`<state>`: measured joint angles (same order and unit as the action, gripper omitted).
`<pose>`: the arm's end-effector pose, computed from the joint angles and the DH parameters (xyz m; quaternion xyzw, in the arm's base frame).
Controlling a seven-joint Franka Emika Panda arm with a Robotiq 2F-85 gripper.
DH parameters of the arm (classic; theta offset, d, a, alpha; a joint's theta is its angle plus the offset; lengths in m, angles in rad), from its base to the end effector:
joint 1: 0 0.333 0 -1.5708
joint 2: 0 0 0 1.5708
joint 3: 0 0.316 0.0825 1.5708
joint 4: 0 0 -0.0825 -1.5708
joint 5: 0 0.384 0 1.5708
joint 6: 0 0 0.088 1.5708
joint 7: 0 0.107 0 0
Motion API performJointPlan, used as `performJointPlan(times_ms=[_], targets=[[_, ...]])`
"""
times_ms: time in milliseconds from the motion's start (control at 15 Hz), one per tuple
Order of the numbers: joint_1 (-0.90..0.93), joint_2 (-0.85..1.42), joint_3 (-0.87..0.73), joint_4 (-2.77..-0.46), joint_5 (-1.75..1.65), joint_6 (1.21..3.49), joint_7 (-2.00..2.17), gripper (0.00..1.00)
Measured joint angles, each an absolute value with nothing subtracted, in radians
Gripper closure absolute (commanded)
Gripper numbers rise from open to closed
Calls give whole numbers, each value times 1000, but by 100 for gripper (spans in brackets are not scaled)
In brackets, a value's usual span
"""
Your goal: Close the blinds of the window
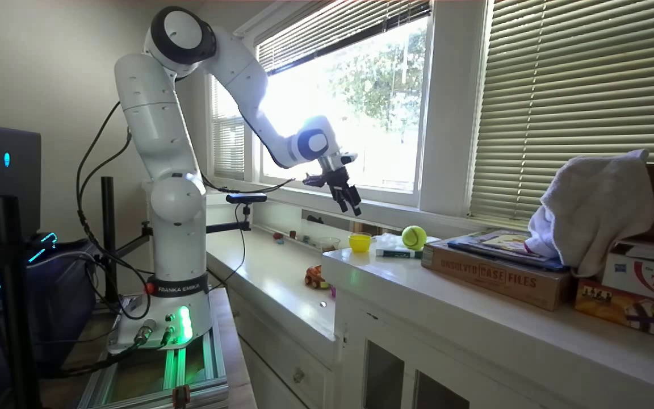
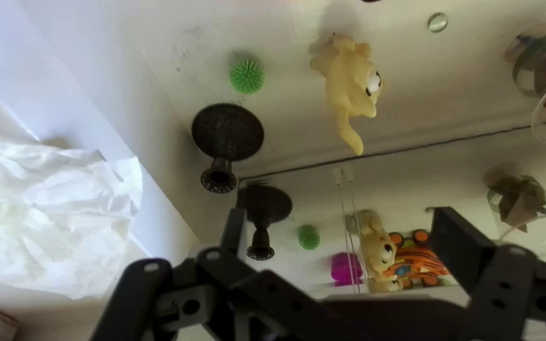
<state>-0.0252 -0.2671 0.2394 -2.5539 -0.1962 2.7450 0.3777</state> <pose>0.4539 0.1076 0.4081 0.9716 0.0032 0.2357 0.0204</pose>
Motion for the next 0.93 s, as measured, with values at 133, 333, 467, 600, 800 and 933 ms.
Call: performJointPlan(times_ms=[133, 333, 467, 600, 800, 933], targets=[[-25, -225, 224, -2553, -196, 2850, 335, 0], [-37, -156, 215, -2544, -211, 2988, 277, 0], [-45, -109, 210, -2531, -225, 3058, 237, 0], [-49, -64, 207, -2516, -229, 3110, 195, 0], [-50, -3, 206, -2488, -231, 3162, 148, 0], [-50, 31, 204, -2468, -233, 3188, 133, 0]])
